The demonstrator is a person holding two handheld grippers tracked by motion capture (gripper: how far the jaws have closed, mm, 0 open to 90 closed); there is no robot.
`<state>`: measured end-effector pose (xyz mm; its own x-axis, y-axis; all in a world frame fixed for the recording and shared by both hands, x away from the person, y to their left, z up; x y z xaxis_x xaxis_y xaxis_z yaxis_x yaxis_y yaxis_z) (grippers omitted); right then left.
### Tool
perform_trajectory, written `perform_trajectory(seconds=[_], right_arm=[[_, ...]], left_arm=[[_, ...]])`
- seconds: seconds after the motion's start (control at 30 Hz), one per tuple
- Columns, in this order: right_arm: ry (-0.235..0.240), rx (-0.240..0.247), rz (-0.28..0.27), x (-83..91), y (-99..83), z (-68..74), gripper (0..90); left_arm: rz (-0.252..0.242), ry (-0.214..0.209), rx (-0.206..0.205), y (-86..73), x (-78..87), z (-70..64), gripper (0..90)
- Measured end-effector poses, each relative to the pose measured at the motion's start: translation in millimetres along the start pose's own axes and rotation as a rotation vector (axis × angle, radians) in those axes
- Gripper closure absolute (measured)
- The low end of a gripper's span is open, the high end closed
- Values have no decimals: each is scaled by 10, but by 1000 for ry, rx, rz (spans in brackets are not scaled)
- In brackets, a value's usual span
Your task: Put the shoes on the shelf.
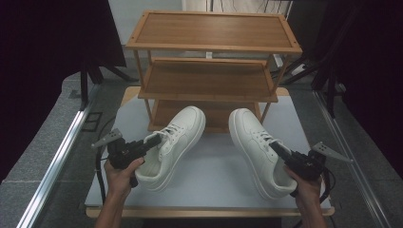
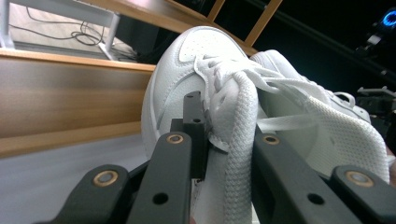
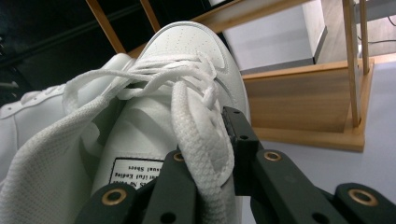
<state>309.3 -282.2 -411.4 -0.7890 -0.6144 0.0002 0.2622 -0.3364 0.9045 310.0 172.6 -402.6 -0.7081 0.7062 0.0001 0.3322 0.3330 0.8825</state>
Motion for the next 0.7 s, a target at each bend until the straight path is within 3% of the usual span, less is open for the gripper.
perform_trajectory(seconds=[0.13, 0.3, 0.5, 0.7], right_arm=[[10, -15, -29, 6, 72, 18, 834], [26, -42, -65, 10, 175, 40, 834], [39, -98, -118, -11, 303, 52, 835], [49, -102, -146, -48, 429, 82, 835]], left_arm=[[-7, -23, 21, 54, -16, -16, 812], [-20, -33, 16, 138, -53, -65, 811], [-54, -45, 32, 252, -90, -98, 811], [-93, -50, 62, 358, -131, -97, 811]])
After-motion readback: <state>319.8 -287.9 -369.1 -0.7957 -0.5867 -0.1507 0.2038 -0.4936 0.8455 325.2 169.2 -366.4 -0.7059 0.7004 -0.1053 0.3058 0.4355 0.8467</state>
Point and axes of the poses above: each handheld gripper's, and its own axes: x roughly backward along the jaws, y roughly out of its top, z roughly to its left, the point moved 5 cm from there along -x, roughly forward along the jaws, and after that the axes turned 11 degrees about -z, right-handed, at the moved point
